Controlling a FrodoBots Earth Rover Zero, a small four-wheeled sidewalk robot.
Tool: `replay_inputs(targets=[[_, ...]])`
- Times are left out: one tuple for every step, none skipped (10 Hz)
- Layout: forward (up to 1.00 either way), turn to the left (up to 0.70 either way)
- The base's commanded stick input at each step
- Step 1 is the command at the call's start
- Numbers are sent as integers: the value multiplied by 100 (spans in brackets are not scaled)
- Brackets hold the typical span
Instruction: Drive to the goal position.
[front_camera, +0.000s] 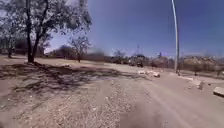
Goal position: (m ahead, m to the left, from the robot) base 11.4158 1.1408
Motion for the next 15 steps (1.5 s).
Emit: replay_inputs(targets=[[100, 0], [100, 0], [100, 0], [100, 0], [100, 0], [100, 0], [100, 0], [100, 0], [100, 0], [100, 0], [100, -27], [100, -27], [100, 0], [100, 0], [100, 0]])
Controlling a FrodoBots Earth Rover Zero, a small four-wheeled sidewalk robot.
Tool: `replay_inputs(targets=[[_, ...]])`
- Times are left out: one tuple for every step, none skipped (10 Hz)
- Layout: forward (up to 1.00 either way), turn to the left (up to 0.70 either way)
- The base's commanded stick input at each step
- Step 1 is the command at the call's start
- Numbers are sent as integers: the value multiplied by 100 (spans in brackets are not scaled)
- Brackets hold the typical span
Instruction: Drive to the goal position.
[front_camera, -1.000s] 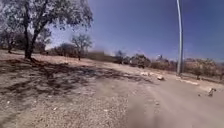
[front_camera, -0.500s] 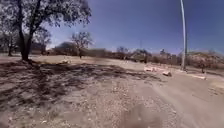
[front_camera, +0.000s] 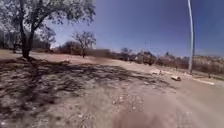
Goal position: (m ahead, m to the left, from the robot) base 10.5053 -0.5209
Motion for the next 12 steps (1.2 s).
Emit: replay_inputs(targets=[[100, 0], [100, 0], [100, 0], [100, 0], [100, 0], [100, 0], [100, 0], [100, 0], [100, 0], [100, 0], [100, 0], [100, 0]])
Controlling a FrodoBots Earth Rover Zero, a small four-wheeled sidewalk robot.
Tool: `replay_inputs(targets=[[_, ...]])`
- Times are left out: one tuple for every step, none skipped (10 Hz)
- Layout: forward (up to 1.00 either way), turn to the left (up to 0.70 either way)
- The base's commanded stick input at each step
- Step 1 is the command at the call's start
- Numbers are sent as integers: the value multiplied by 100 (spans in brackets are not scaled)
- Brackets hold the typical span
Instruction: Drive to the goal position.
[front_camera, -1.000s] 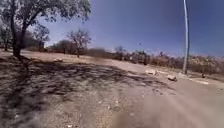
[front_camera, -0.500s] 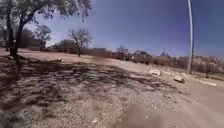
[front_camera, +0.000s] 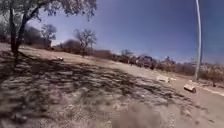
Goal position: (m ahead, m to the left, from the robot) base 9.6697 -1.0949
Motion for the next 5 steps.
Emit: replay_inputs(targets=[[100, 0], [100, 0], [100, 0], [100, -10], [100, -23]])
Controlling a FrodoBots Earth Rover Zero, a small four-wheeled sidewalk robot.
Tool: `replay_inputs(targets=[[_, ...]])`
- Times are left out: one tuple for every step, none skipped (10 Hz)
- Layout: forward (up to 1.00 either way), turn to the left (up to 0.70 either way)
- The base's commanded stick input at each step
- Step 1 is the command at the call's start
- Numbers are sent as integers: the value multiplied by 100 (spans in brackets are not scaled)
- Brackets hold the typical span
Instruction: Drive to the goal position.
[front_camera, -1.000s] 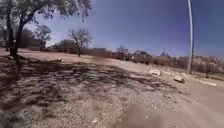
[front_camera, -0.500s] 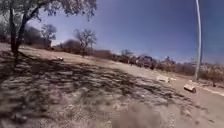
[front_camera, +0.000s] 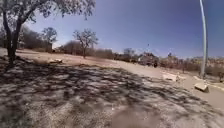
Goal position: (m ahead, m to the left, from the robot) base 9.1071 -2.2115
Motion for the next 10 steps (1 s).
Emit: replay_inputs(targets=[[100, -27], [100, -27], [100, -27], [100, -27], [100, -27], [100, -27], [100, -27], [100, -27], [100, -27], [100, -27]])
